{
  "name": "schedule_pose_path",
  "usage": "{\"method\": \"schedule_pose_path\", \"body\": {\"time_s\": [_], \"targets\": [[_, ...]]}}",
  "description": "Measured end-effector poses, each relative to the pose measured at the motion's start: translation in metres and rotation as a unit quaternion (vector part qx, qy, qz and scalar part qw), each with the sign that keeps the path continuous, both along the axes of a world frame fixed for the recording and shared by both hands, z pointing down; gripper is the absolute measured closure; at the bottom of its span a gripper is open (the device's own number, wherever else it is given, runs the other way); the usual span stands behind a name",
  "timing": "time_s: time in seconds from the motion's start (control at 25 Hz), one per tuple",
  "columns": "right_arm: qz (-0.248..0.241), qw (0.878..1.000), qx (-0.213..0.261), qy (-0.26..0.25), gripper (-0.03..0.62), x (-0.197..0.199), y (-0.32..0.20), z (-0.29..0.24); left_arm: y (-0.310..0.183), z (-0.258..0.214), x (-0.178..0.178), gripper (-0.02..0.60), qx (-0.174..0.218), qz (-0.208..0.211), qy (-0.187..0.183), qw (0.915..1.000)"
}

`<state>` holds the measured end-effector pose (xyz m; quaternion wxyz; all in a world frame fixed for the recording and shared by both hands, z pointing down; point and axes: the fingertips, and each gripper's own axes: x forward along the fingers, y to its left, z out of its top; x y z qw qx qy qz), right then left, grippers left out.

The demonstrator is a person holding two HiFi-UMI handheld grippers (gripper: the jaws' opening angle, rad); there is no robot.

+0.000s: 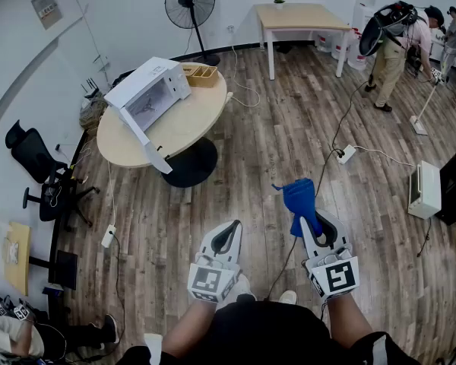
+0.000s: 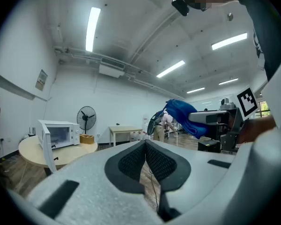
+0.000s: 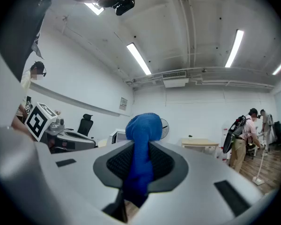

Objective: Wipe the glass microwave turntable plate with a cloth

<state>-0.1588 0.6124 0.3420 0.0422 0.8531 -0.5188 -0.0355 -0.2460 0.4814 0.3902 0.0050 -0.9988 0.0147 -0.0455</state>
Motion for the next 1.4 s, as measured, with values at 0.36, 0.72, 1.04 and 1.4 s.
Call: {"method": "schedule_pose_path", "body": {"time_s": [0.36,0.72,1.04,1.4], "targets": [[0.005,1.000,-0.002,-0.003,0.526,0.006,-0.024,0.002,-0.018,0.003,0.008,0.577,-0.003,0.011,-0.001,0.9999],[-0.001,0.999,0.029,-0.017,0.522,0.000,-0.100,-0.001,-0.091,0.001,-0.001,0.577,-0.002,0.016,0.001,0.9999],[-0.007,0.999,0.029,-0.021,0.522,0.003,-0.155,0.001,-0.143,-0.008,0.002,0.575,0.000,0.012,0.014,0.9998],[-0.027,0.999,0.022,-0.019,0.522,0.045,-0.201,0.003,-0.183,-0.005,0.039,0.575,-0.003,-0.008,0.018,0.9998]]}}
